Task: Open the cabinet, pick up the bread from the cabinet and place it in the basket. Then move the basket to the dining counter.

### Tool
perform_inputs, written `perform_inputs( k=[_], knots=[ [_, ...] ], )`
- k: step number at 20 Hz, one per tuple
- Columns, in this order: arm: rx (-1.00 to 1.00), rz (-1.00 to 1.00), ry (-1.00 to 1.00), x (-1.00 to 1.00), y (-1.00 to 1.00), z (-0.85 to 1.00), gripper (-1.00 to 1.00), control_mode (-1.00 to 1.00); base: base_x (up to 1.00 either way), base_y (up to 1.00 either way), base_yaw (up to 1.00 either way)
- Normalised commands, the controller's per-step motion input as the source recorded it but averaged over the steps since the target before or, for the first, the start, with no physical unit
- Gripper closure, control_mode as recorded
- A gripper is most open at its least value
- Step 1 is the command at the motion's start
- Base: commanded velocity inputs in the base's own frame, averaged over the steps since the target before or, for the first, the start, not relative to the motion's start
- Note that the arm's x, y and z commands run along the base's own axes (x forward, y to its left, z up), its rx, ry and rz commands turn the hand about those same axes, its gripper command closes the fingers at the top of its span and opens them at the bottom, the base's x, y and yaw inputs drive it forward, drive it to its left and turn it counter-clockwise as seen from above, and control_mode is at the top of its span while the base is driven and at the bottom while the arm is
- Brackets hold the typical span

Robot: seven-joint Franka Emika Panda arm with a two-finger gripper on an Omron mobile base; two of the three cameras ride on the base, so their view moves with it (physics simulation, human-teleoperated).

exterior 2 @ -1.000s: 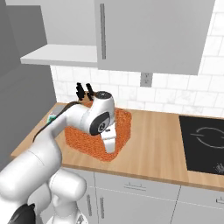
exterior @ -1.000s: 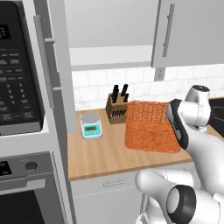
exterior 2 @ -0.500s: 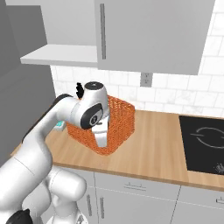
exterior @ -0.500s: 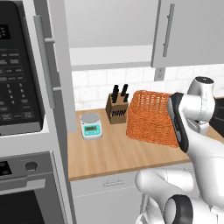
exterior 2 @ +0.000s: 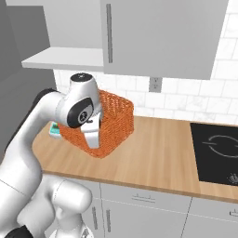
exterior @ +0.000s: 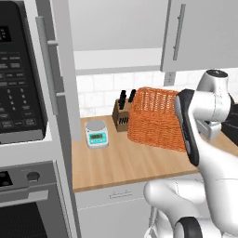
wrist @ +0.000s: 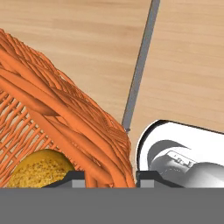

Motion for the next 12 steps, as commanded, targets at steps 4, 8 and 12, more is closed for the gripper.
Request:
perform_inputs(
  k=[4,8,12],
  knots=[
    [-0.01,0.02,-0.05,-0.52,0.12,0.12,1.00,-1.00,0.00,0.00,0.00],
    [0.00,0.01,0.02,-0.45,0.08,0.36,1.00,-1.00,0.00,0.00,0.00],
    [0.00,0.05,0.04,-0.46,0.06,0.54,1.00,-1.00,0.00,0.00,0.00]
  ],
)
